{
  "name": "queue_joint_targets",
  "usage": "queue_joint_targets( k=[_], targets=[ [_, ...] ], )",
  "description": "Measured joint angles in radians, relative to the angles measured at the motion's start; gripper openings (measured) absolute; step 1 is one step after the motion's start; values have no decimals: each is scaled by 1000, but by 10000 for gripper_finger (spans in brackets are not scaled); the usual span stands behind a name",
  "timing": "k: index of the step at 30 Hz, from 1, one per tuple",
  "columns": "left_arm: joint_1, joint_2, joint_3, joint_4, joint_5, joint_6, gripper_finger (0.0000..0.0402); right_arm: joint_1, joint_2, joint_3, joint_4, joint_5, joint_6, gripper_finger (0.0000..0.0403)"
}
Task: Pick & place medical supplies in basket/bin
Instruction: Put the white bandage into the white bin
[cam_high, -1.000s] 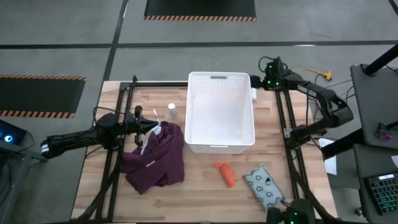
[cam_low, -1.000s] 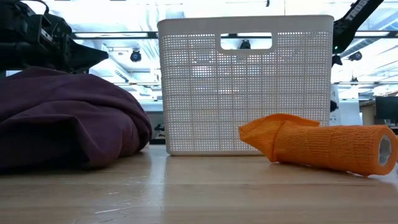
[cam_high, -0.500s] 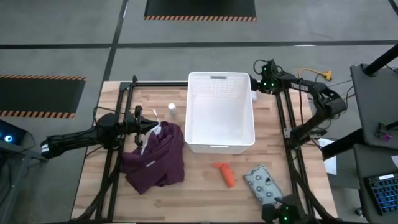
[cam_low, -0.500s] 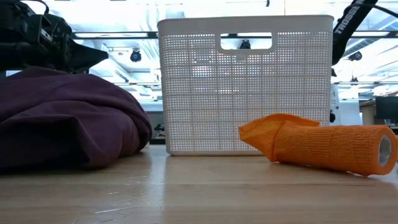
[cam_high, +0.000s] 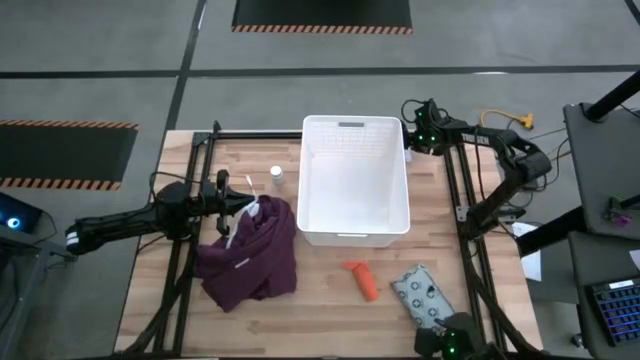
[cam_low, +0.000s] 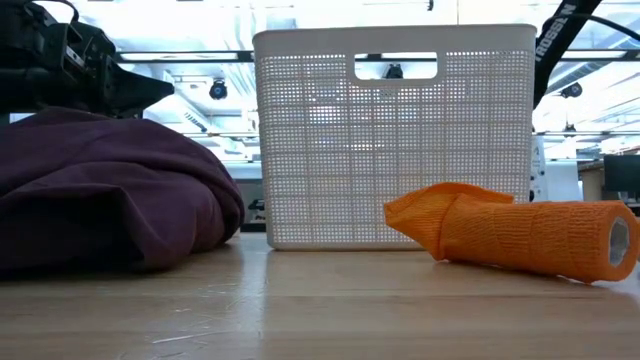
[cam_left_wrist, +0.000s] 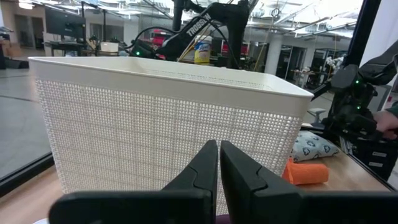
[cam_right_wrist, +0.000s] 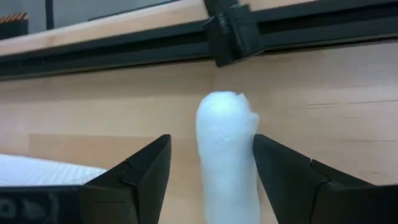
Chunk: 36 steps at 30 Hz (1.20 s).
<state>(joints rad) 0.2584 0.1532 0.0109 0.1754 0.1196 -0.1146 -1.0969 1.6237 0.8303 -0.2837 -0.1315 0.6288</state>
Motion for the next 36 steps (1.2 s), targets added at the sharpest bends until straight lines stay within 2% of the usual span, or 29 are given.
queue_joint_targets(
  k=[9, 26, 36],
  targets=[
    [0, 0, 0, 0, 0, 0, 1, 1, 41, 16, 2, 3, 32, 198],
    [0, -1, 2, 0, 0, 0, 1, 1, 74, 35, -26, 18, 22, 63],
    [0, -1, 2, 0, 0, 0, 1, 1, -51, 32, -59, 23, 19, 60]
  ],
)
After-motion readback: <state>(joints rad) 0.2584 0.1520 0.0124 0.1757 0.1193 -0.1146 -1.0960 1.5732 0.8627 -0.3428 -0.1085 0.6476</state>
